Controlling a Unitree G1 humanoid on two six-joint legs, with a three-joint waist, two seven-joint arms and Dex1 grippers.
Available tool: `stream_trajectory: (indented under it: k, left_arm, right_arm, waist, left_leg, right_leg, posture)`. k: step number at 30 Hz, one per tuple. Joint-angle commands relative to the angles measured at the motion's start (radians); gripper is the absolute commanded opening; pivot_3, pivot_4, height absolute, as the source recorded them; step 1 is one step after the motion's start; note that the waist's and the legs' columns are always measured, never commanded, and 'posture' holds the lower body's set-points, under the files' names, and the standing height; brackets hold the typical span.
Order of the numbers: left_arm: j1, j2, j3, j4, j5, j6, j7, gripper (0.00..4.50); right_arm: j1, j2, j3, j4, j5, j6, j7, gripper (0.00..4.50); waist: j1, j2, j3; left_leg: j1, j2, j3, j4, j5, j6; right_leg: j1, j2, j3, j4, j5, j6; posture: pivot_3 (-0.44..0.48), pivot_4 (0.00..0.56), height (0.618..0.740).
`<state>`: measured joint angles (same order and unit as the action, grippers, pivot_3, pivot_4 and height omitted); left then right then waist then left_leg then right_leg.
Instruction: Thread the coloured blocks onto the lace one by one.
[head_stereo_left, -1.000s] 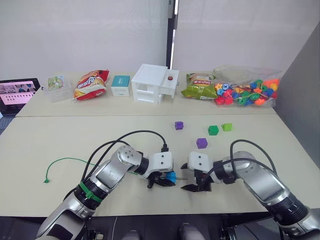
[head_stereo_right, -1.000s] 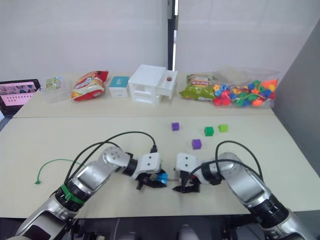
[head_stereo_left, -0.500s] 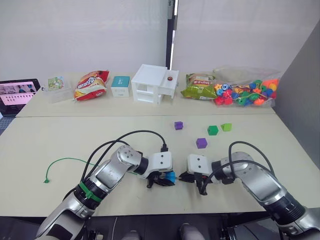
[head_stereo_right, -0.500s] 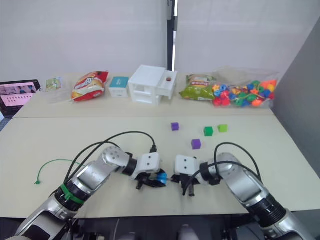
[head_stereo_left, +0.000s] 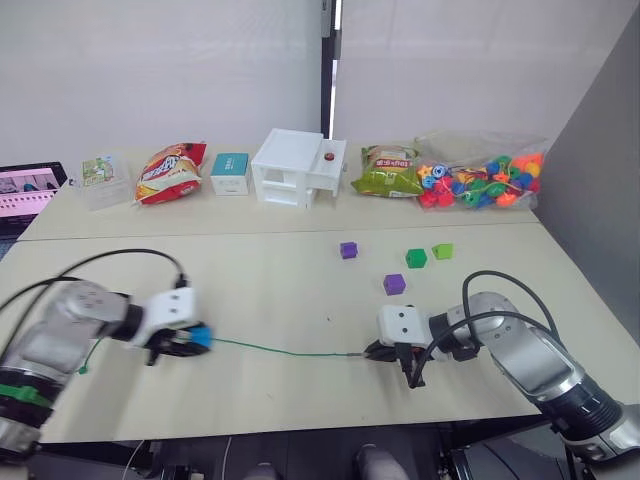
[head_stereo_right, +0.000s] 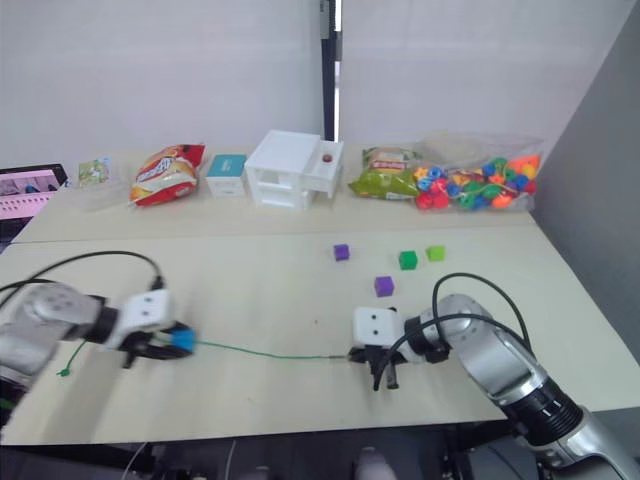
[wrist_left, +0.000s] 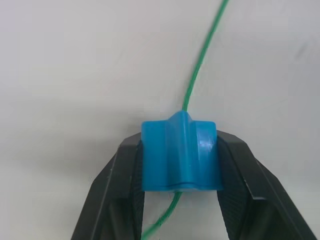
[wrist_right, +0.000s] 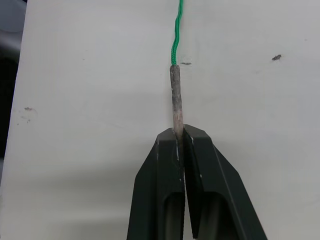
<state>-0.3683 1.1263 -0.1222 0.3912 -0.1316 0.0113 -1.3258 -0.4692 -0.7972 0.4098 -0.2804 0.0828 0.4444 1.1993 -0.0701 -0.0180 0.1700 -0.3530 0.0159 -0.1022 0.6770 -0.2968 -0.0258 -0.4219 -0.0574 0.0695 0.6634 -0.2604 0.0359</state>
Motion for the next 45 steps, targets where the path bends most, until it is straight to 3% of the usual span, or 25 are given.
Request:
stream_trajectory:
  k: [1, 6, 8, 14, 18, 21, 25, 28, 32, 36, 45]
  left_arm:
    - [0.023, 0.054, 0.057, 0.134, 0.029, -0.115, -0.02, 1.4]
    - [0.002, -0.004, 0.089, 0.143, 0.01, -0.121, 0.009, 1.4]
    - [-0.009, -0.02, 0.104, 0.129, -0.003, -0.089, 0.008, 2.41]
    - [-0.009, 0.001, 0.144, 0.029, -0.049, 0.041, -0.045, 4.39]
    - [-0.029, 0.022, 0.166, -0.093, -0.095, 0.124, -0.08, 4.39]
    - [-0.041, -0.02, 0.167, -0.307, -0.196, 0.281, -0.071, 4.39]
    - [-0.013, -0.143, 0.088, -0.6, -0.275, 0.454, 0.029, 4.39]
    - [0.008, -0.266, -0.021, -0.702, -0.229, 0.481, 0.118, 4.39]
    - [-0.028, -0.374, -0.149, -0.68, -0.108, 0.437, 0.2, 4.39]
    - [-0.07, -0.435, -0.204, -0.625, -0.065, 0.41, 0.215, 4.39]
    - [-0.125, -0.48, -0.251, -0.557, -0.021, 0.38, 0.184, 4.39]
  right_arm:
    - [-0.023, -0.001, -0.021, 0.0, 0.0, -0.022, 0.009, 0.0]
    - [-0.049, 0.016, -0.012, 0.023, -0.003, -0.023, 0.013, 0.0]
    - [-0.056, 0.02, -0.01, 0.022, -0.001, -0.018, 0.014, 0.0]
    - [-0.059, 0.033, -0.015, -0.006, 0.012, 0.016, 0.015, 0.0]
    - [-0.064, 0.049, -0.007, -0.031, 0.013, 0.053, 0.008, 0.0]
    - [-0.081, 0.08, 0.01, -0.042, 0.005, 0.094, -0.009, 0.0]
    - [-0.11, 0.126, 0.043, -0.036, -0.02, 0.147, -0.044, 0.0]
    - [-0.134, 0.164, 0.066, -0.028, -0.037, 0.191, -0.08, 0.0]
    - [-0.147, 0.173, 0.095, -0.03, -0.055, 0.228, -0.092, 0.0]
    - [-0.153, 0.164, 0.113, -0.038, -0.063, 0.24, -0.084, 0.0]
    - [-0.168, 0.149, 0.131, -0.052, -0.066, 0.258, -0.079, 0.0]
  waist:
    - [0.001, 0.0, 0.0]
    - [0.029, 0.002, 0.001]
    - [0.035, 0.002, 0.001]
    - [0.027, 0.001, 0.002]
    - [0.023, 0.001, 0.002]
    - [0.023, 0.0, 0.002]
    - [0.026, 0.0, 0.002]
    - [0.025, 0.0, 0.002]
    - [0.023, 0.0, 0.002]
    - [0.027, 0.0, 0.002]
    - [0.025, 0.0, 0.002]
  left_leg:
    - [0.0, 0.0, 0.0, 0.0, 0.0, 0.0]
    - [-0.002, -0.002, 0.0, 0.001, 0.0, 0.0]
    - [-0.002, -0.002, 0.0, 0.001, 0.0, 0.0]
    - [-0.002, -0.001, 0.0, 0.001, 0.0, 0.0]
    - [-0.003, -0.001, 0.0, 0.0, 0.0, 0.0]
    - [-0.003, -0.001, 0.0, 0.001, 0.0, 0.0]
    - [-0.003, -0.001, 0.0, 0.001, 0.0, 0.0]
    - [-0.003, -0.001, 0.0, 0.001, 0.0, 0.0]
    - [-0.003, -0.001, -0.001, 0.001, 0.0, 0.0]
    - [-0.003, -0.002, -0.001, 0.002, 0.0, 0.0]
    - [-0.003, -0.002, -0.001, 0.002, 0.0, 0.0]
  right_leg:
    - [-0.001, 0.0, 0.0, 0.0, 0.0, 0.0]
    - [0.0, -0.003, -0.001, 0.0, 0.0, 0.0]
    - [0.0, -0.003, -0.001, 0.0, 0.0, 0.0]
    - [-0.001, -0.002, -0.001, 0.001, 0.0, 0.0]
    - [-0.002, -0.002, -0.001, 0.001, 0.0, 0.0]
    - [-0.001, -0.002, -0.001, 0.001, 0.0, 0.0]
    - [0.0, -0.002, -0.001, 0.001, 0.0, 0.0]
    - [-0.001, -0.002, -0.001, 0.001, 0.0, 0.0]
    - [-0.001, -0.002, 0.0, 0.001, 0.0, 0.0]
    - [-0.001, -0.002, 0.0, 0.001, 0.0, 0.0]
    - [-0.001, -0.002, -0.001, 0.001, 0.0, 0.0]
  posture:
    - [0.0, 0.15, 0.74]
    - [0.0, 0.15, 0.74]
    - [0.0, 0.15, 0.74]
    - [0.0, 0.15, 0.74]
    - [0.0, 0.15, 0.74]
    - [0.0, 0.15, 0.74]
    - [0.0, 0.15, 0.74]
    - [0.0, 0.15, 0.74]
    - [0.0, 0.15, 0.74]
    - [0.0, 0.15, 0.74]
    - [0.0, 0.15, 0.74]
